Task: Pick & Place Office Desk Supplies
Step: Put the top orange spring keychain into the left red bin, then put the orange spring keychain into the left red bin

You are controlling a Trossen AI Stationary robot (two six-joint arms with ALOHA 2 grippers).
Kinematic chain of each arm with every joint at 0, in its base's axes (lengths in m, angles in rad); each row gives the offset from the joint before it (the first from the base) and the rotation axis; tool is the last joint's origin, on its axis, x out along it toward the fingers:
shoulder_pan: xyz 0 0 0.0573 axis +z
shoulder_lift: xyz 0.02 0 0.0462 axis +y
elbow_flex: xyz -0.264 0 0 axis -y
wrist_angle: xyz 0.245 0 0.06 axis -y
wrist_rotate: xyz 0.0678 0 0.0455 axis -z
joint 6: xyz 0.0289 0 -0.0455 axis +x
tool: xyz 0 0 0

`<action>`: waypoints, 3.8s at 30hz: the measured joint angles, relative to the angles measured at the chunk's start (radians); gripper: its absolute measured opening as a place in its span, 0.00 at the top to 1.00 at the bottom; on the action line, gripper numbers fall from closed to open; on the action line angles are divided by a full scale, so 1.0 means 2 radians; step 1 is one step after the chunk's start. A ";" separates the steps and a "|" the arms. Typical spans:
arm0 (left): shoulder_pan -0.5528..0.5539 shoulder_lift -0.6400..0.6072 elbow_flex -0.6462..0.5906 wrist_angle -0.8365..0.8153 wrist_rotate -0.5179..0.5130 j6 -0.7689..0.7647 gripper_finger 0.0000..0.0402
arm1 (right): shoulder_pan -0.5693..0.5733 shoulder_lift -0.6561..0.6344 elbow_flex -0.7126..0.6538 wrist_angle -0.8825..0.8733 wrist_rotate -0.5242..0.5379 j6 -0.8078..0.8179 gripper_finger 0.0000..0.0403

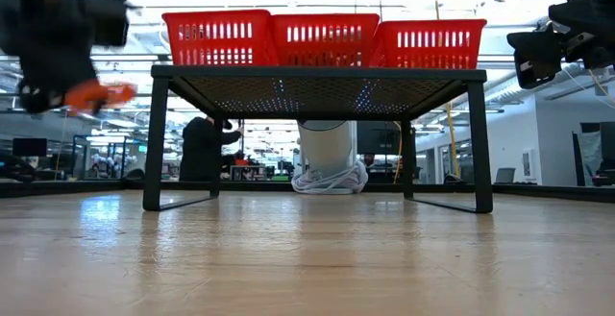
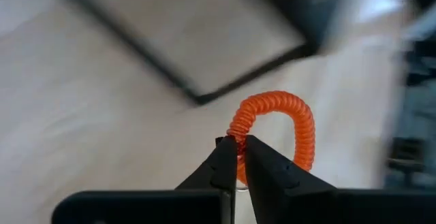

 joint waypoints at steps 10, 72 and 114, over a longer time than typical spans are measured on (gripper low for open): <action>-0.008 -0.003 0.000 0.170 0.053 0.113 0.96 | 0.000 0.000 0.000 0.000 0.000 0.000 0.49; 0.155 -0.003 0.001 0.338 -0.088 0.355 0.91 | 0.000 0.000 0.000 0.000 0.000 0.000 0.49; 0.113 -0.093 0.000 0.311 0.283 0.197 0.55 | 0.000 0.000 0.000 0.000 0.000 0.000 0.49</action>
